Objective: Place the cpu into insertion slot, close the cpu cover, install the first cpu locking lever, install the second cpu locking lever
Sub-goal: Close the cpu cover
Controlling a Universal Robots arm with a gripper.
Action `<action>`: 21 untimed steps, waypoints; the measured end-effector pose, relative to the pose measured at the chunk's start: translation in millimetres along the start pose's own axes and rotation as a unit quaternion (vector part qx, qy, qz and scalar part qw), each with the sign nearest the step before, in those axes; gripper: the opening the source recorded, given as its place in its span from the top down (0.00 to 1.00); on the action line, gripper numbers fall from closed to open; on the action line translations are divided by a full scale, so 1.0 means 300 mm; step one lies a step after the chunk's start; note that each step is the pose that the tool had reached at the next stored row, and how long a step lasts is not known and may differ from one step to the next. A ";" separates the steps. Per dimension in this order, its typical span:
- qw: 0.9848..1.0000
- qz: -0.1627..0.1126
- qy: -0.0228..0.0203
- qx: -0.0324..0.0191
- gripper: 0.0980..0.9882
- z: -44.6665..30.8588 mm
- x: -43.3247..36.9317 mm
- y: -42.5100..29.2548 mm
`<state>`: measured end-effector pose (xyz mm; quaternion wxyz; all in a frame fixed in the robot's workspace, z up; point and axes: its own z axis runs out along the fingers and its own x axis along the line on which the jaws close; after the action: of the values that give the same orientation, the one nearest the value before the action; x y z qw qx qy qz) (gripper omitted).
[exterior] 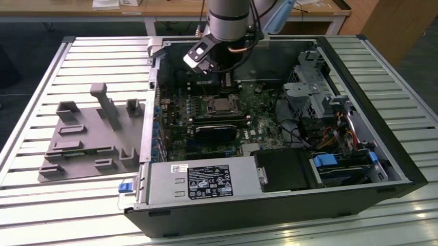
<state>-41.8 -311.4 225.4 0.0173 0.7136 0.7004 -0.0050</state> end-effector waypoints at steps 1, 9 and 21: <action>1.000 0.000 0.000 -0.001 1.00 0.001 -0.003 -0.004; 1.000 0.000 0.000 -0.004 1.00 0.011 -0.027 -0.019; 0.998 -0.059 0.001 -0.006 1.00 0.014 -0.027 -0.020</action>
<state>-47.9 -319.5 221.5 0.0209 0.6710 0.7412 -0.0012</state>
